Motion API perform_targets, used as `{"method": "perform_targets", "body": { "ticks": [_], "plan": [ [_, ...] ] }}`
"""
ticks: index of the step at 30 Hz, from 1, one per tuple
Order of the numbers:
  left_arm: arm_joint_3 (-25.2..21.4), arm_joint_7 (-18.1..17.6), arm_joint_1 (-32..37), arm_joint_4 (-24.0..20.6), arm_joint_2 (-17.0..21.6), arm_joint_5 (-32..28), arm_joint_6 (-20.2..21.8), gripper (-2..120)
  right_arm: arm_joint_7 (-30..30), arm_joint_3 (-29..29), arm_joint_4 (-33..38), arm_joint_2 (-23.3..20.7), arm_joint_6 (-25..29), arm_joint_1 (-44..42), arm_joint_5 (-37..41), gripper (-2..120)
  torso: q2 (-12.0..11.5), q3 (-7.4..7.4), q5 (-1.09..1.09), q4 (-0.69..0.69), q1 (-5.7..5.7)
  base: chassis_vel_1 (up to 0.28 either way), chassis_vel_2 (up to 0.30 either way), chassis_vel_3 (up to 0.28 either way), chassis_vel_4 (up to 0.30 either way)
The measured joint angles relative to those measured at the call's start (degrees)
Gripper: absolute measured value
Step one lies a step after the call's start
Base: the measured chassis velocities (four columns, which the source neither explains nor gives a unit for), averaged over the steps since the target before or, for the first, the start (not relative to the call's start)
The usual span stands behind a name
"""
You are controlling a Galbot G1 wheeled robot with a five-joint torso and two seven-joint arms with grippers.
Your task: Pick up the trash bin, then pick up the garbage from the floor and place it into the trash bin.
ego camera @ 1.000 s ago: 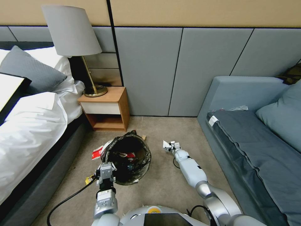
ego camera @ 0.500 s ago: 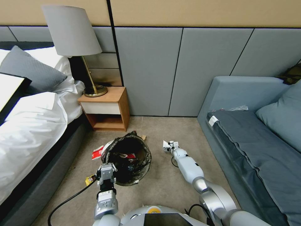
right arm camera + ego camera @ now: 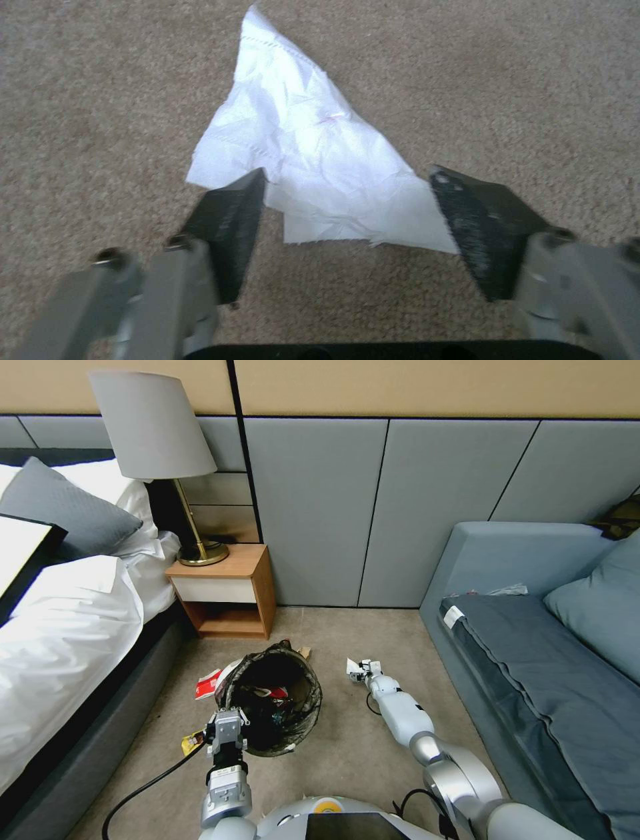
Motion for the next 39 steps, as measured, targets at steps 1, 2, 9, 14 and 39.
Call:
{"method": "perform_targets", "body": {
  "ticks": [1, 2, 9, 14, 39],
  "plan": [
    [0.01, 0.0, 0.0, 0.0, 0.0, 0.01, 0.0, 0, -0.02, 0.01, -0.13, -0.02, 0.04, 0.08, 0.0, 53, 0.0, 0.0, 0.0, 0.0, 0.0, 0.0, 0.0, 0.0, 0.0],
    [0.02, -0.01, 0.01, 0.0, 0.0, 0.02, -0.01, 0, -0.05, 0.04, -0.36, -0.02, 0.1, 0.22, 0.0, 50, 0.0, 0.0, 0.0, 0.0, 0.0, 0.0, 0.0, 0.0, 0.0],
    [0.05, -0.07, 0.06, 0.1, 0.02, 0.1, -0.05, 0, -0.74, 0.49, -2.96, 0.26, 1.18, 1.34, -0.21, 22, 0.0, 0.0, 0.0, 0.01, 0.0, 0.0, 0.0, 0.0, 0.0],
    [0.26, -0.11, 0.24, 0.15, 0.08, 0.28, -0.08, 0, -1.34, 1.1, -5.45, 0.19, 2.18, 1.92, -0.3, 4, 0.0, 0.0, 0.0, 0.01, 0.0, 0.0, 0.0, 0.0, 0.0],
    [0.96, -0.13, 0.36, 0.48, 0.24, 0.99, -0.44, 0, -2.23, 1.57, -8.44, 2.18, 3.26, 4.05, -1.3, 65, 0.0, 0.0, 0.0, 0.01, 0.0, 0.0, 0.0, 0.0, 0.0]
  ]
}}
